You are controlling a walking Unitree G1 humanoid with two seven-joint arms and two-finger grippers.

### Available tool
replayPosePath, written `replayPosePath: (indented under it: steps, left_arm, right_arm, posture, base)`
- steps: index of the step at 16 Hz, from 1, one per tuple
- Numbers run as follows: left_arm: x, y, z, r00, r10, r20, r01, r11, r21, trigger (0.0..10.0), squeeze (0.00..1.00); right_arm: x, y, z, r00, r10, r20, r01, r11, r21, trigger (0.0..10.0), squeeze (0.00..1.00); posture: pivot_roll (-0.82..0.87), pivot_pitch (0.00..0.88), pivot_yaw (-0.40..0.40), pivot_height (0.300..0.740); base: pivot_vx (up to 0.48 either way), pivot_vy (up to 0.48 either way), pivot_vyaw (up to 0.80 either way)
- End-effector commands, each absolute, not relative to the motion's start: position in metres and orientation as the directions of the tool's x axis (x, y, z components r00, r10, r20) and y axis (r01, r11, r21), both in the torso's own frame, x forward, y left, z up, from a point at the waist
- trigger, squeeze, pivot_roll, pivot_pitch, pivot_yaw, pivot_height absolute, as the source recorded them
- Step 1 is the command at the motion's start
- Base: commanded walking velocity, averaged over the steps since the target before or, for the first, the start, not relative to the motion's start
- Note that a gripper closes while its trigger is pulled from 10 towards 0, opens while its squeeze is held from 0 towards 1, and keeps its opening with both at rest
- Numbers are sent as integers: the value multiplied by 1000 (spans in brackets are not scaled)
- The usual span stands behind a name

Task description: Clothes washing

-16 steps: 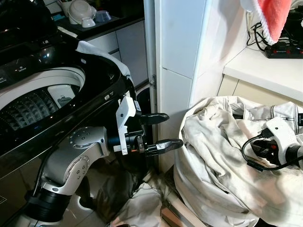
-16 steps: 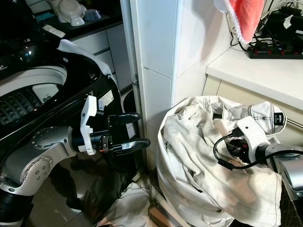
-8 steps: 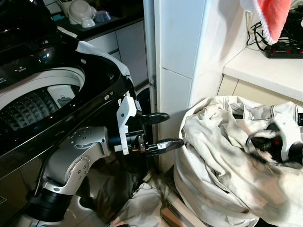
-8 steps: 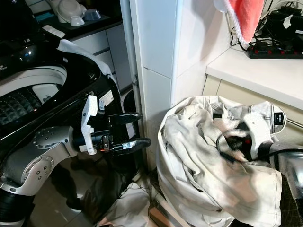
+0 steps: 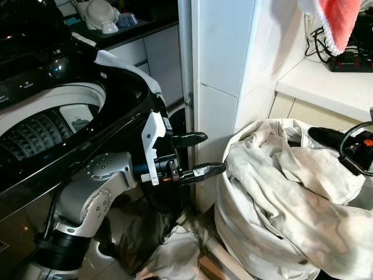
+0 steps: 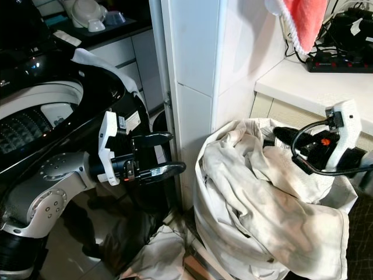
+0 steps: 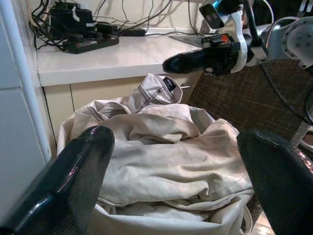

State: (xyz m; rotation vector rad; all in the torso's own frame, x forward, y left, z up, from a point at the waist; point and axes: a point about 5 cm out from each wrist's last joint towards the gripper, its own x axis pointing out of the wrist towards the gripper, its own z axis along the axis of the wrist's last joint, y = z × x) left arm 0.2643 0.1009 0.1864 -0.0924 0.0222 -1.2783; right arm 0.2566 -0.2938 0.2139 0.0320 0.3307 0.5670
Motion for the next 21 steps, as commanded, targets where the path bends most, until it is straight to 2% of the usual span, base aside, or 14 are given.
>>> replayPosePath:
  steps: [1, 2, 3, 4, 5, 10, 12, 17, 19, 20, 21]
  left_arm:
    - [268, 102, 190, 305, -952, 37, 951, 303, -60, 10000, 63]
    - [268, 101, 190, 306, -951, 38, 951, 303, -60, 10000, 59]
    - [269, 101, 191, 308, -951, 39, 950, 305, -59, 10000, 59]
    - [269, 101, 191, 309, -950, 39, 950, 307, -59, 10000, 59]
    - [270, 101, 189, 318, -948, 27, 947, 317, -51, 10000, 63]
    - [269, 99, 189, 320, -947, 11, 947, 319, -45, 10000, 63]
    - [267, 100, 186, 322, -947, -3, 946, 322, -41, 10000, 63]
    - [267, 100, 187, 321, -947, -4, 946, 321, -42, 10000, 59]
    - [266, 99, 186, 315, -949, -6, 948, 315, -46, 10000, 63]
    - [265, 99, 186, 314, -949, -6, 948, 314, -47, 10000, 63]
    - [265, 98, 185, 306, -952, -9, 951, 307, -48, 10000, 59]
  right_arm:
    - [255, -283, 218, 765, 570, -299, -572, 815, 91, 0, 576]
    - [256, -280, 221, 770, 576, -277, -572, 814, 102, 0, 565]
    - [256, -279, 222, 768, 575, -283, -575, 813, 93, 0, 1000]
    - [256, -278, 222, 765, 577, -287, -579, 811, 87, 0, 1000]
    - [257, -271, 221, 739, 601, -304, -605, 791, 91, 10000, 1000]
    - [259, -267, 216, 709, 615, -343, -639, 767, 55, 10000, 1000]
    - [260, -265, 208, 675, 616, -406, -670, 742, 11, 10000, 1000]
    - [268, -263, 192, 643, 570, -511, -690, 721, -64, 10000, 1000]
    - [273, -263, 176, 645, 506, -573, -676, 727, -119, 10000, 1000]
    - [274, -263, 173, 644, 500, -579, -675, 728, -122, 10000, 784]
    - [275, -263, 157, 621, 467, -630, -670, 733, -118, 10000, 0]
  posture:
    - [-50, 0, 88, 740]
    - [-50, 0, 88, 740]
    - [-46, 0, 87, 740]
    - [-46, 0, 87, 740]
    - [-44, 0, 87, 740]
    - [-20, 0, 69, 740]
    - [-14, 0, 63, 740]
    - [-10, 0, 59, 740]
    - [-13, 0, 61, 740]
    - [-14, 0, 62, 740]
    - [-14, 0, 63, 740]
  base:
    - [0, 0, 0]
    - [0, 0, 0]
    - [0, 0, 0]
    - [0, 0, 0]
    - [0, 0, 0]
    - [0, 0, 0]
    - [0, 0, 0]
    - [0, 0, 0]
    - [0, 0, 0]
    - [0, 0, 0]
    - [0, 0, 0]
